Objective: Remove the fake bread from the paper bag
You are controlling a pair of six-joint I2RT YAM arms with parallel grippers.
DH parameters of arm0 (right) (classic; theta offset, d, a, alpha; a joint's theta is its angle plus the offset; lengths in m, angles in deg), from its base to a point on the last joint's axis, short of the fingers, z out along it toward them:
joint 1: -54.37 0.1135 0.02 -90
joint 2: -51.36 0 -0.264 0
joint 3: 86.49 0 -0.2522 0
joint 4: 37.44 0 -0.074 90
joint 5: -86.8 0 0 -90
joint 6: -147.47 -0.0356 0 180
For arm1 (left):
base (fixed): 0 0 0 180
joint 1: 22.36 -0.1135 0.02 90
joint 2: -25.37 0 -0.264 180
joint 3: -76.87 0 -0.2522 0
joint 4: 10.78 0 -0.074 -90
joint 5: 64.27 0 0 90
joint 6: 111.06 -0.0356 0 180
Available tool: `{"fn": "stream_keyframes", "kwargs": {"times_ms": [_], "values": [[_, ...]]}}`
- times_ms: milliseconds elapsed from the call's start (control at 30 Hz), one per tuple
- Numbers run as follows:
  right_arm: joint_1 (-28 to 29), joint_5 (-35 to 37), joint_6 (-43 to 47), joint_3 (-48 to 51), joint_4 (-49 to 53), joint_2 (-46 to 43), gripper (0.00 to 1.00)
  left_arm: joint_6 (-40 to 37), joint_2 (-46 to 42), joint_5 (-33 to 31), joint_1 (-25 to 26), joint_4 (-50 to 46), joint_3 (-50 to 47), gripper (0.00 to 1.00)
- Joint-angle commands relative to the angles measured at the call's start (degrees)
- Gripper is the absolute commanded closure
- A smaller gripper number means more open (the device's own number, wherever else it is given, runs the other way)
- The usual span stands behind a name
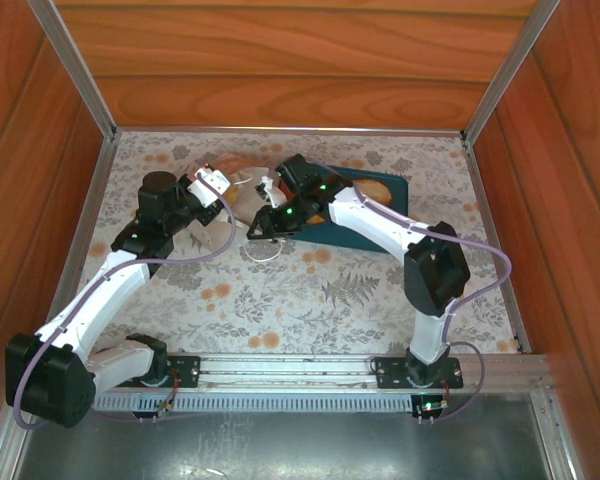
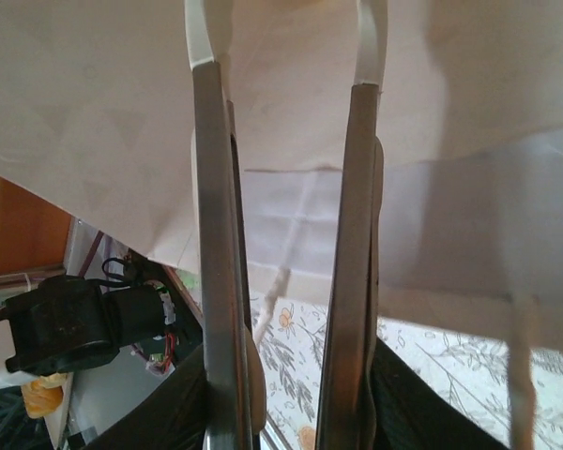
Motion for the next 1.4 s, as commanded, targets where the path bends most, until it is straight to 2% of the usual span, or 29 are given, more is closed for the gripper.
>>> {"fn": "stream_keyframes", "kwargs": {"times_ms": [0,133,600,933,1100,1367], "values": [[0.8,-1.1,3.0,-3.0,0.2,0.8,0.61,-1.0,-2.1,0.5,-0.2,0.6,-1.2,1.00],[0.8,-1.6,4.1,-4.4,-0.7,2.8,0.60,-1.3,-3.4,2.2,-0.8,0.6,-1.6,1.00],[2.9,-1.8,11.9,-9.3,4.6,6.4,0.61,0.2,-2.2,0.5,-1.1,0.6,0.0,1.00],[4.2,5.2,11.3,-17.0,11.0,12.8,0.62,0.8,-1.5,1.9,-1.1,0.6,-0.3,1.00],[4.3,9.0,10.0,-17.4,12.1,13.1,0.60,0.7,-1.5,2.7,-1.1,0.6,-0.2,1.00],[4.3,10.7,8.9,-17.2,11.5,11.8,0.57,0.7,-1.5,3.0,-1.1,0.6,-0.4,1.00]]}}
